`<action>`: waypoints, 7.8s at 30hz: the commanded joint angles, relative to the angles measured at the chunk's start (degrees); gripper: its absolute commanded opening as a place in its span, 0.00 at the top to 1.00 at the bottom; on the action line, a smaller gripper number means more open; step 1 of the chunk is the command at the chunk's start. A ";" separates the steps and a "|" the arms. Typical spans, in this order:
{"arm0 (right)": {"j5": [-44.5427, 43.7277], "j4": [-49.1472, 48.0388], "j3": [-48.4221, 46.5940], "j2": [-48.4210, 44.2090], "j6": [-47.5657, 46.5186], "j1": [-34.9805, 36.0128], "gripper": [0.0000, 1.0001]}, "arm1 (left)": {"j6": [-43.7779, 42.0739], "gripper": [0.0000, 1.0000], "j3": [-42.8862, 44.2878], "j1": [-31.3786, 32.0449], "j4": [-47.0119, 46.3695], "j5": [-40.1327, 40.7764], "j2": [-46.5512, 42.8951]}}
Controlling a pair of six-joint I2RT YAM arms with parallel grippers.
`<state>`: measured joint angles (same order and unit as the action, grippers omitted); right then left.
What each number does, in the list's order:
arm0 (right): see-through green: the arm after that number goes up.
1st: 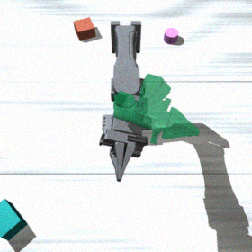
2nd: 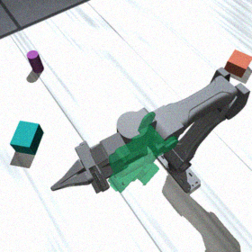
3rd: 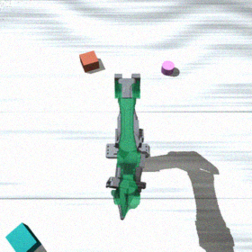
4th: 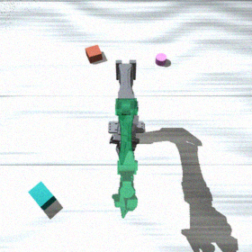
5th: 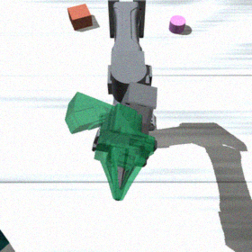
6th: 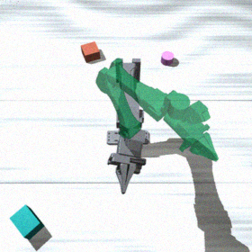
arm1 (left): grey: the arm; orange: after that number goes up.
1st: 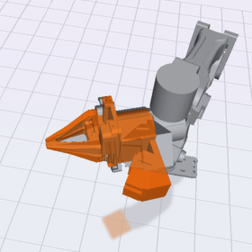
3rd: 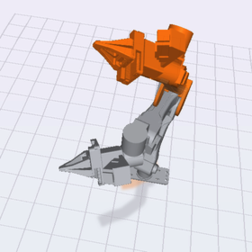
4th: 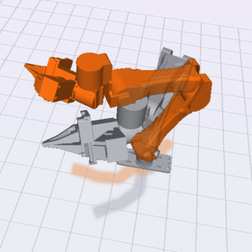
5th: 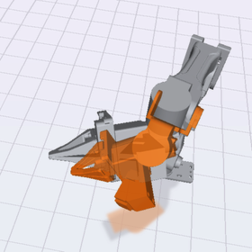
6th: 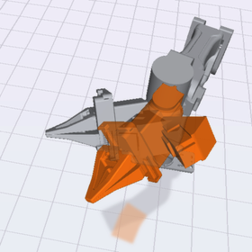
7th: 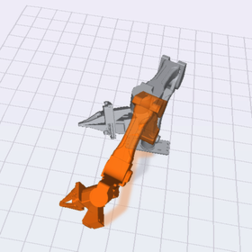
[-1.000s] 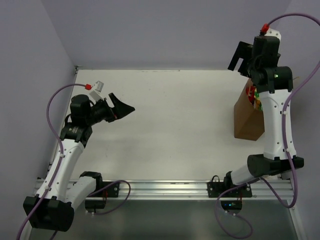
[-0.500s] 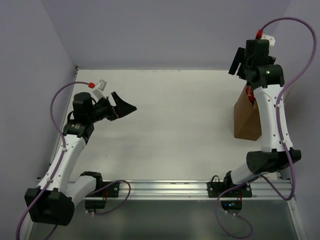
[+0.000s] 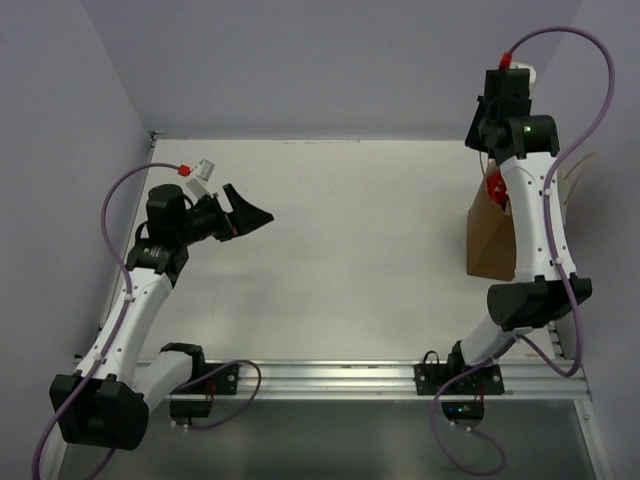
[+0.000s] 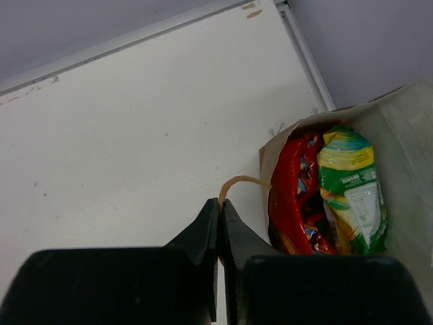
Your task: Take the snacks out of the paper bag
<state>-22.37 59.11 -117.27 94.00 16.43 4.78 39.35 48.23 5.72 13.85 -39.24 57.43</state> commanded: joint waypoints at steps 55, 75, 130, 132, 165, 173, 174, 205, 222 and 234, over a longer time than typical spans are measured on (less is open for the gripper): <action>4.90 3.99 -16.95 6.48 14.34 38.29 0.13 | 11.89 0.15 17.59 7.97 -4.36 -4.70 6.63; 1.71 2.59 1.61 -11.29 8.72 34.42 0.05 | 2.75 0.18 46.69 21.53 18.75 21.31 26.67; 11.74 4.00 3.09 8.84 5.20 25.72 0.28 | 7.49 0.93 45.38 25.57 19.11 22.99 28.00; 11.82 3.99 5.12 7.70 5.80 25.72 0.28 | 7.23 0.93 45.20 25.57 19.11 22.55 28.00; 13.85 -2.78 -5.94 0.14 4.14 26.25 1.00 | 5.21 0.93 45.64 25.84 22.45 24.74 25.98; 6.82 -4.44 -14.38 -5.31 2.39 26.16 1.00 | 3.89 0.94 45.29 20.66 26.05 25.01 21.42; 6.38 -4.27 -15.34 -5.66 1.86 26.07 1.00 | 3.28 0.94 45.46 19.43 26.58 24.74 21.23; -0.92 -4.36 23.41 6.72 10.47 8.23 1.00 | 0.90 0.89 47.31 15.11 31.50 21.75 17.89; 0.92 -1.72 14.97 17.99 6.87 7.53 0.67 | 0.37 0.90 45.73 14.94 30.98 19.91 17.10; 1.19 5.21 4.20 0.07 6.86 18.13 0.17 | 0.29 0.91 43.09 14.94 29.40 19.29 16.14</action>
<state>-21.10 61.60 -104.71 102.65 22.92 17.10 40.84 91.46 21.02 47.64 -18.83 76.23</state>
